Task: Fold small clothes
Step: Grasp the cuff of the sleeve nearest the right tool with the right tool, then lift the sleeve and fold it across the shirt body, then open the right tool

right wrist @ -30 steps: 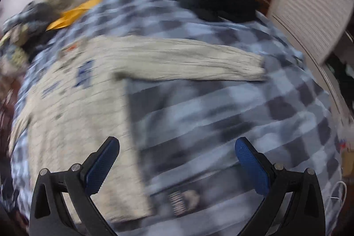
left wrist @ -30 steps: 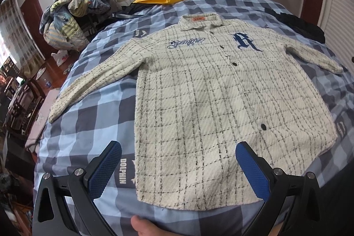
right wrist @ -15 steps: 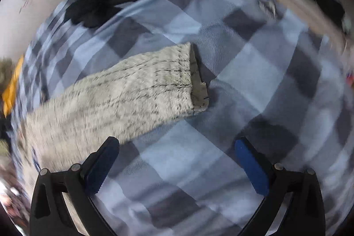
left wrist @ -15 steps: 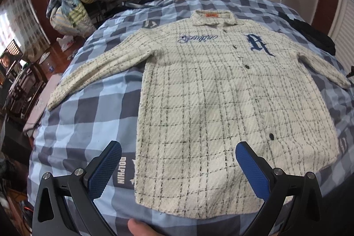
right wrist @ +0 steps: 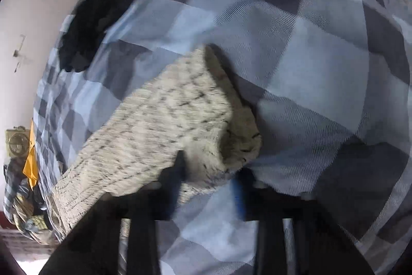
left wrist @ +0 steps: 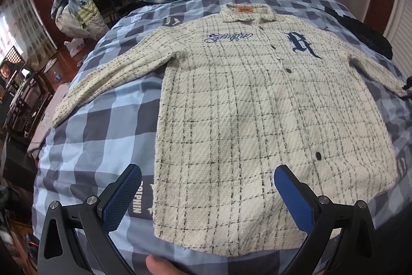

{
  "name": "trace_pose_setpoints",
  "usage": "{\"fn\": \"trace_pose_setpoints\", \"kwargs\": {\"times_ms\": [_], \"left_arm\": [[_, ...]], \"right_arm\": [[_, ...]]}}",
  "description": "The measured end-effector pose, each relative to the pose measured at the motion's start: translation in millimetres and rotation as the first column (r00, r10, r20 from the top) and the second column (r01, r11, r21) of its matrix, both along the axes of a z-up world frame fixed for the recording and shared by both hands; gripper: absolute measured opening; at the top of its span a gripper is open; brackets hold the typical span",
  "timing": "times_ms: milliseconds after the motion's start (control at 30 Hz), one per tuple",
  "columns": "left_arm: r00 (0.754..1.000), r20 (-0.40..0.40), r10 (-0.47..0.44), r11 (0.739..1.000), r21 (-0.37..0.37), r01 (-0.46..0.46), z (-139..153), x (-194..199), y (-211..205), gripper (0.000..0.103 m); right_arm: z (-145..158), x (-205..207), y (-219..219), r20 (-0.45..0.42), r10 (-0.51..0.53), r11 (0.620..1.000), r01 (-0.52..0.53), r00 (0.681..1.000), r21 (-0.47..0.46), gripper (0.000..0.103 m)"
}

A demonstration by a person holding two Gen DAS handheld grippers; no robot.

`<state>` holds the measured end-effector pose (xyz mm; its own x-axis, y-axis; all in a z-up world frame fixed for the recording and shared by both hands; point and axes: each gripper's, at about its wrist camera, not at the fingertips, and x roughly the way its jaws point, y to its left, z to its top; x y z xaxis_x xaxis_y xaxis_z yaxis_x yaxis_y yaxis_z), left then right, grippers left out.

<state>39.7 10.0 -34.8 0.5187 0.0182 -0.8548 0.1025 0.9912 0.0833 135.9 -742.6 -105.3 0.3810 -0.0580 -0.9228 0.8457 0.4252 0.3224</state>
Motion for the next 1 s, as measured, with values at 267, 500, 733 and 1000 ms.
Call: {"fn": "trace_pose_setpoints", "kwargs": {"times_ms": [267,500,733,1000], "left_arm": [[1.000,0.021,-0.019,0.999,-0.029,0.020,8.3,-6.1,-0.6,0.103],[0.998,0.057,-0.025,0.998,-0.050,0.028,19.4,-12.0,4.0,0.103],[0.997,0.074,-0.015,0.992,-0.123,0.024,30.5,-14.6,13.8,0.103],[0.995,0.100,0.006,0.979,-0.205,0.014,42.4,-23.8,29.6,0.103]], "right_arm": [[108.7,28.6,30.9,0.095,0.056,0.973,-0.033,0.994,-0.230,0.016],[214.3,74.2,58.8,0.181,0.082,0.927,-0.008,0.980,-0.374,0.014],[286.1,135.3,149.1,0.192,0.279,0.839,-0.142,0.941,-0.525,0.014],[311.0,200.1,351.6,0.096,0.642,0.608,-0.428,0.761,-0.669,0.014]]}}
